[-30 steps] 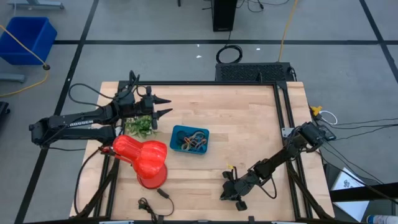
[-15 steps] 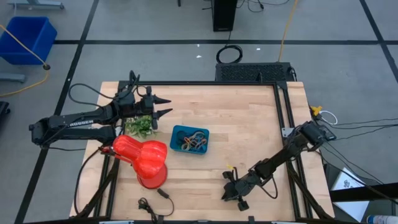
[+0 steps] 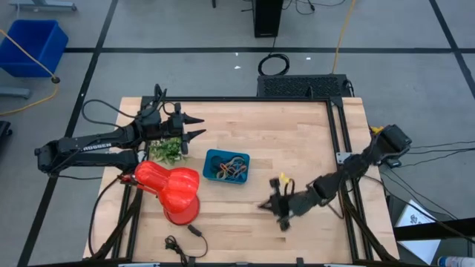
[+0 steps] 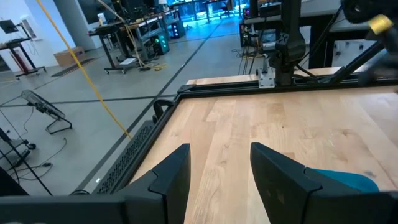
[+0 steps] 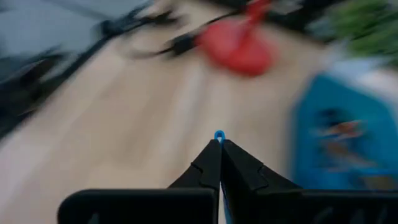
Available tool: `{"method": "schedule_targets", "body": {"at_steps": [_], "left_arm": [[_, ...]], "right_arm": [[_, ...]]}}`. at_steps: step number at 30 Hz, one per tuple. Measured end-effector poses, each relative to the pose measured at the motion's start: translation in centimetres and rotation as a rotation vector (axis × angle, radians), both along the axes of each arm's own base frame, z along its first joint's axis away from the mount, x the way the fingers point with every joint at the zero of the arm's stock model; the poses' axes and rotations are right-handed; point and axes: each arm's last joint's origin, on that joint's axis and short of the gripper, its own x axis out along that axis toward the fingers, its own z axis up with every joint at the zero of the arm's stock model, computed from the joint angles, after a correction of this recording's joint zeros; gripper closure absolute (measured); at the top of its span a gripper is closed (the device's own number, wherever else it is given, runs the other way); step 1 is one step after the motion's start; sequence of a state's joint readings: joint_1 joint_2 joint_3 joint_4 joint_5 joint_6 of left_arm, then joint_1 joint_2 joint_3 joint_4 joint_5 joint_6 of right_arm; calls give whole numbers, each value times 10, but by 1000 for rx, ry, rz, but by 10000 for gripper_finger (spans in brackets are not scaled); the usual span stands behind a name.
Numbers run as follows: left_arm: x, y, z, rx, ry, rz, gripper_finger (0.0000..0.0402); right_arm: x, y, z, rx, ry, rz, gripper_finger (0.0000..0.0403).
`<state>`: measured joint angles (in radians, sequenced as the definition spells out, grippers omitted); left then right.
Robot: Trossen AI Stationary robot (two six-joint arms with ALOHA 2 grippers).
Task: Pick and place rubber bands into bin
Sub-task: Put the blue rubber band into the blue bin
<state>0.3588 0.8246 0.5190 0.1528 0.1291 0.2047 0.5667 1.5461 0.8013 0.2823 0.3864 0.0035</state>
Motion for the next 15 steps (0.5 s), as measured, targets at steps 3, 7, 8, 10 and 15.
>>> {"method": "schedule_targets", "body": {"at_steps": [3,7,8,10,15], "left_arm": [[0,0,0,0,0,0,227],[0,0,0,0,0,-1,227],[0,0,0,0,0,-1,227],[0,0,0,0,0,0,227],[0,0,0,19,5,-3,227]], "right_arm": [[10,-24,20,-66,-121,-105,402],[29,-61,40,-97,-269,-73,403],[34,-71,42,-82,-292,-45,403],[43,-92,43,-36,-335,1,403],[62,-139,27,41,-350,-1,403]]}}
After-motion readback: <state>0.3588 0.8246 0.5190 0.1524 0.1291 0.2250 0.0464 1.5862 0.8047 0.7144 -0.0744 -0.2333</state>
